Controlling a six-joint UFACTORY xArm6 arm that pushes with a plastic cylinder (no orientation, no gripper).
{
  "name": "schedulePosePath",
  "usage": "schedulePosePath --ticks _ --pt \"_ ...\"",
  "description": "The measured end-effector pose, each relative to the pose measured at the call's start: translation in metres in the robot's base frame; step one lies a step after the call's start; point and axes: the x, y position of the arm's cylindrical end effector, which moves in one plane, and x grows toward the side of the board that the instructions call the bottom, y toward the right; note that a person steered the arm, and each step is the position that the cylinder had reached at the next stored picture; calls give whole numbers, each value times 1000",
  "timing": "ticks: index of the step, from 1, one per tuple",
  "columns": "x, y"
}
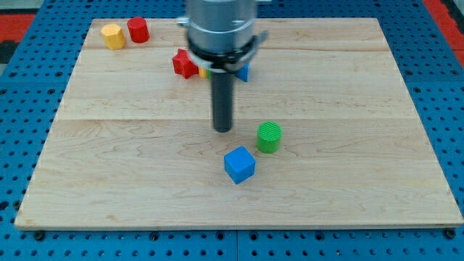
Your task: Place the green circle horizontally to the right side of the red circle
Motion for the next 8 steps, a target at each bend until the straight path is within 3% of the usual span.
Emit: schedulePosePath --ticks 1,3,5,6,7,8 --pt "12 11" --pt "13 144" --pt "79 152" --pt "60 170" --pt "0 167" --pt "0 167"
